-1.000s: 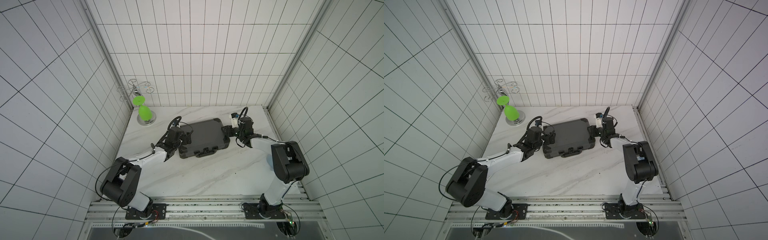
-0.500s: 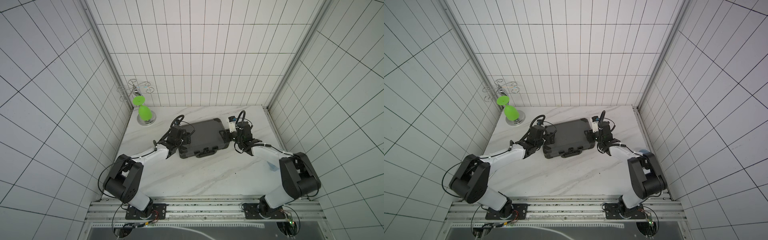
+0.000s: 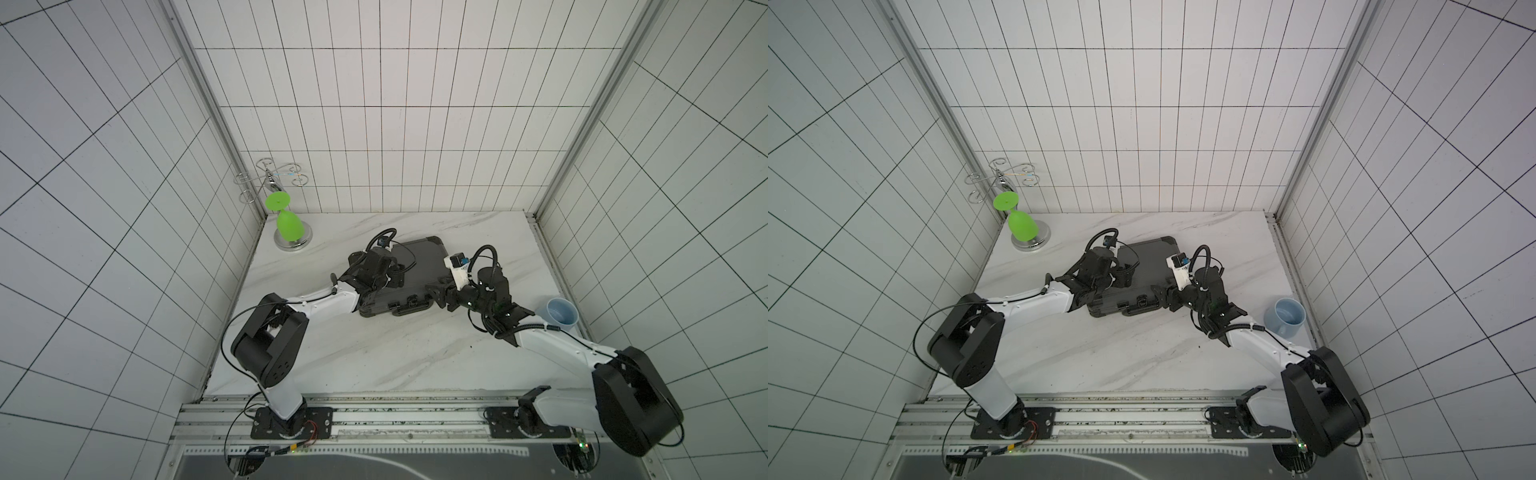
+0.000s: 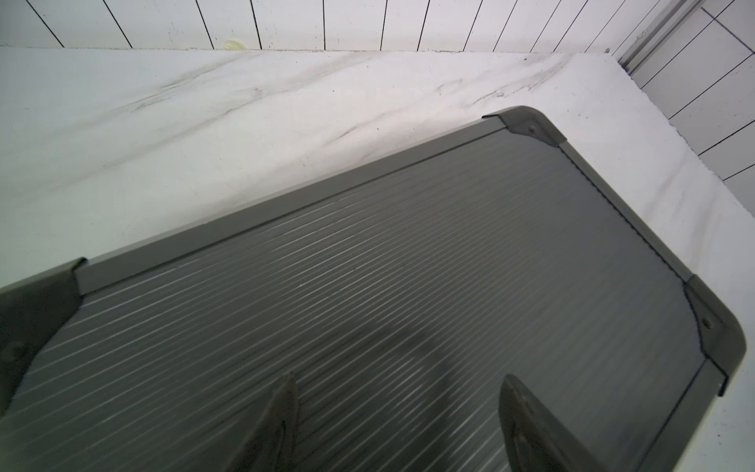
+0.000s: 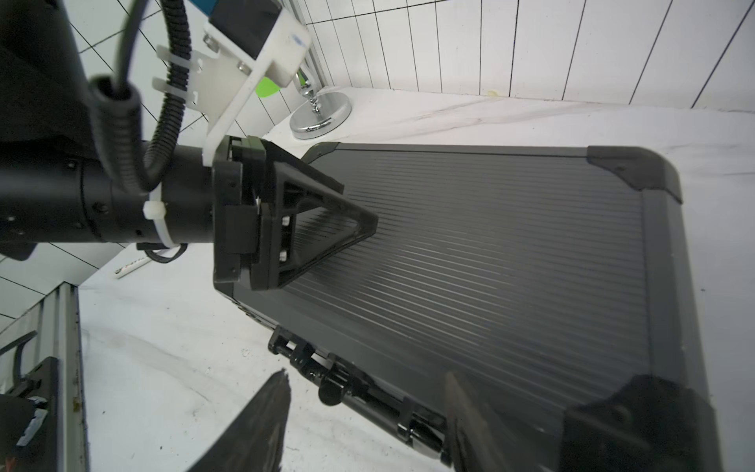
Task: Close the poker set cases
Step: Fasten the fastener on the poker set case.
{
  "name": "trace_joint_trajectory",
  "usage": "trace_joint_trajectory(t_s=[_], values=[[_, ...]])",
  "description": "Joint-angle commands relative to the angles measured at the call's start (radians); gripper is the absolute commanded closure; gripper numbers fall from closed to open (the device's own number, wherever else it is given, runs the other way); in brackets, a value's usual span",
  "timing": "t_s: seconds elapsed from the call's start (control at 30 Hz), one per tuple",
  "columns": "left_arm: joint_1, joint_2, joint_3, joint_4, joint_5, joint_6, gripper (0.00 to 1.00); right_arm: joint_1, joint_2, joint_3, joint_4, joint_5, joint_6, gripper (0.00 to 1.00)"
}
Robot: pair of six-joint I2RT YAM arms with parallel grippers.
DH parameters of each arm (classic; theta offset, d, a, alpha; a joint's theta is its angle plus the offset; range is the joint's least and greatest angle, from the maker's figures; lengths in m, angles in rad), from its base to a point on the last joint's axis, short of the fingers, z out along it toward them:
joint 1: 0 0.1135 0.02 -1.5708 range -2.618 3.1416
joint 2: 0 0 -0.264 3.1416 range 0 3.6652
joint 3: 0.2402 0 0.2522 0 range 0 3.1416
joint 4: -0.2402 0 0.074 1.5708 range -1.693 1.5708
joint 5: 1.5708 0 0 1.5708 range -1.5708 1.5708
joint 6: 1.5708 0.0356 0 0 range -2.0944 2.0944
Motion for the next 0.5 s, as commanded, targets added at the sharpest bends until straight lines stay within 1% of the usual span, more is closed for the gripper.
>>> trace_joint_trajectory(t_s=[0.0,0.2,0.47], values=[[-0.002,0.057,-0.032,-0.012,0.071,-0.048,0.25,0.02,0.015,-0.087,0.096,-0.058,0.093,0.38],[0.0,0.084,-0.065,0.016,0.102,-0.08,0.26,0.058,0.102,-0.138,0.248,-0.093,0.156,0.38],[0.0,0.052,-0.078,0.014,0.099,-0.074,0.26,0.084,0.257,-0.086,0.341,-0.127,0.201,0.39]])
